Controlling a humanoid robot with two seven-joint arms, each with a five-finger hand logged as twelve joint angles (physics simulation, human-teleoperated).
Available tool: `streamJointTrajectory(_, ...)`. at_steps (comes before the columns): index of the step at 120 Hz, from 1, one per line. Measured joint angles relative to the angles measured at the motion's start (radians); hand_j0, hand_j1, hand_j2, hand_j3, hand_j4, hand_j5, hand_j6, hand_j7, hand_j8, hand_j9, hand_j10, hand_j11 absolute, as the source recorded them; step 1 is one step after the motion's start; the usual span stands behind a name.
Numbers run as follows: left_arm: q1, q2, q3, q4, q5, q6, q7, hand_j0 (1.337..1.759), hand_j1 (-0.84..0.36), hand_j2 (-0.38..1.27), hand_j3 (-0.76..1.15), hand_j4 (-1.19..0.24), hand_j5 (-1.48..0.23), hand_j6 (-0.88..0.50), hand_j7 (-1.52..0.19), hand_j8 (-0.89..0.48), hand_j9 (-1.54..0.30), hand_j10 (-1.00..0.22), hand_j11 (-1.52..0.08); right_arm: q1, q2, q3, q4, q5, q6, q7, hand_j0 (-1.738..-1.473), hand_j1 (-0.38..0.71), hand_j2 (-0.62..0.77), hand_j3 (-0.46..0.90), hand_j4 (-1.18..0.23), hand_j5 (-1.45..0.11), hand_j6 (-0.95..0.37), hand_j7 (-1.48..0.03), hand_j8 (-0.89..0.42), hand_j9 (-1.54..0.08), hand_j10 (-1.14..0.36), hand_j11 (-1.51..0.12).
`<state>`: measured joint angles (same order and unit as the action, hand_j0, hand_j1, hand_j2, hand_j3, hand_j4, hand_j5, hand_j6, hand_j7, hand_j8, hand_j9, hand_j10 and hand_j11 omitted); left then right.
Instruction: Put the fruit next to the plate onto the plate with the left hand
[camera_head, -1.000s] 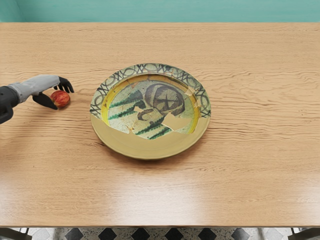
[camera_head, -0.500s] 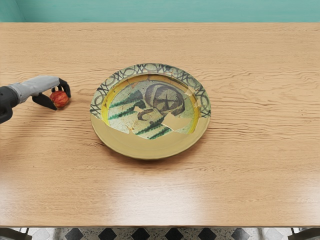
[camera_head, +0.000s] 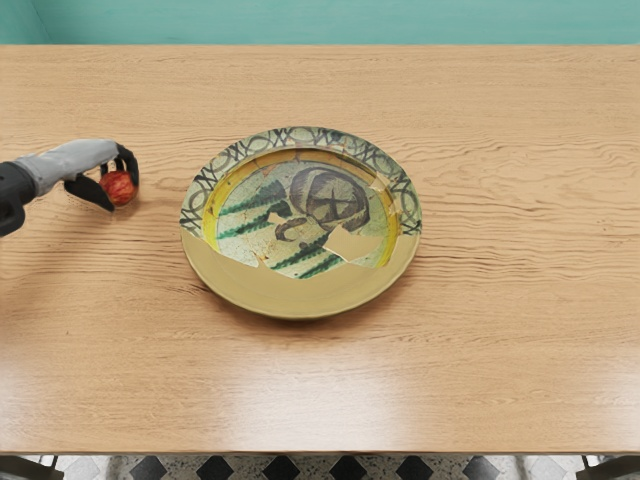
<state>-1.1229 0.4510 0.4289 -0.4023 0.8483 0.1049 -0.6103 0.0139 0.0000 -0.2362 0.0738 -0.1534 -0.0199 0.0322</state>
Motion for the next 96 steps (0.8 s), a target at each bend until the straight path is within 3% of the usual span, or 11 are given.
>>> streamJointTrajectory(9,-0.016,0.000,-0.001,-0.001,-0.059,-0.004,0.000,1.655,-0.29,0.41,0.00,-0.68,-0.90,-0.41,-0.90,-0.40,-0.90,-0.68,-0.90,0.000,0.000,0.000,0.000,0.000,0.000,0.000,-1.658,-0.35,0.00,0.00,0.00,0.00,0.00,0.00,0.00,0.00,0.00,0.00)
streamJointTrajectory(24,-0.053,-0.011,-0.016,-0.007,-0.185,-0.011,0.000,1.655,-0.27,0.31,0.00,-0.68,-0.92,-0.40,-0.91,-0.40,-0.91,-0.69,-0.91,0.000,0.000,0.000,0.000,0.000,0.000,0.000,-1.658,-0.35,0.00,0.00,0.00,0.00,0.00,0.00,0.00,0.00,0.00,0.00)
streamJointTrajectory(32,-0.057,-0.032,-0.078,-0.010,-0.227,-0.049,0.000,1.655,-0.26,0.30,0.00,-0.67,-0.92,-0.40,-0.91,-0.39,-0.91,-0.68,-0.91,0.000,0.000,0.000,0.000,0.000,0.000,0.000,-1.658,-0.35,0.00,0.00,0.00,0.00,0.00,0.00,0.00,0.00,0.00,0.00)
streamJointTrajectory(39,-0.055,-0.037,-0.146,-0.017,-0.247,-0.089,-0.001,1.656,-0.28,0.41,0.00,-0.67,-0.93,-0.41,-0.92,-0.39,-0.91,-0.68,-0.91,0.000,0.000,0.000,0.000,0.000,0.000,0.000,-1.658,-0.35,0.00,0.00,0.00,0.00,0.00,0.00,0.00,0.00,0.00,0.00)
streamJointTrajectory(70,-0.071,-0.037,-0.338,-0.127,-0.327,-0.239,0.000,1.657,-0.31,0.52,0.00,-0.68,-0.93,-0.44,-0.92,-0.41,-0.91,-0.69,-0.91,0.000,0.000,0.000,0.000,0.000,0.000,0.000,-1.658,-0.35,0.00,0.00,0.00,0.00,0.00,0.00,0.00,0.00,0.00,0.00)
streamJointTrajectory(96,-0.072,-0.051,-0.404,-0.208,-0.346,-0.338,0.000,1.658,-0.33,0.58,0.00,-0.67,-0.94,-0.45,-0.92,-0.44,-0.90,-0.70,-0.89,0.000,0.000,0.000,0.000,0.000,0.000,0.000,-1.658,-0.35,0.00,0.00,0.00,0.00,0.00,0.00,0.00,0.00,0.00,0.00)
